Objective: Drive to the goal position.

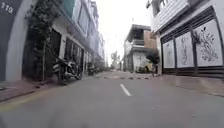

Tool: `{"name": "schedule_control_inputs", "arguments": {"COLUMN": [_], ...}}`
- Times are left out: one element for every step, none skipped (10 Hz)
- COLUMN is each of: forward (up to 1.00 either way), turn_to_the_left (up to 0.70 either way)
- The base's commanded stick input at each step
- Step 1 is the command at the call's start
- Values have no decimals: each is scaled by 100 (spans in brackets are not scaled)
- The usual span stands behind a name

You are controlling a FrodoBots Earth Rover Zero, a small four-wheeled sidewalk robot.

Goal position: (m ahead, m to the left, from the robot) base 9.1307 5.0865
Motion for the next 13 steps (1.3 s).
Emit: {"name": "schedule_control_inputs", "arguments": {"forward": [100,100,100,100,100,100,100,100,100,100,100,100,100], "turn_to_the_left": [6,6,6,-5,-32,-33,-34,-23,6,6,6,6,6]}}
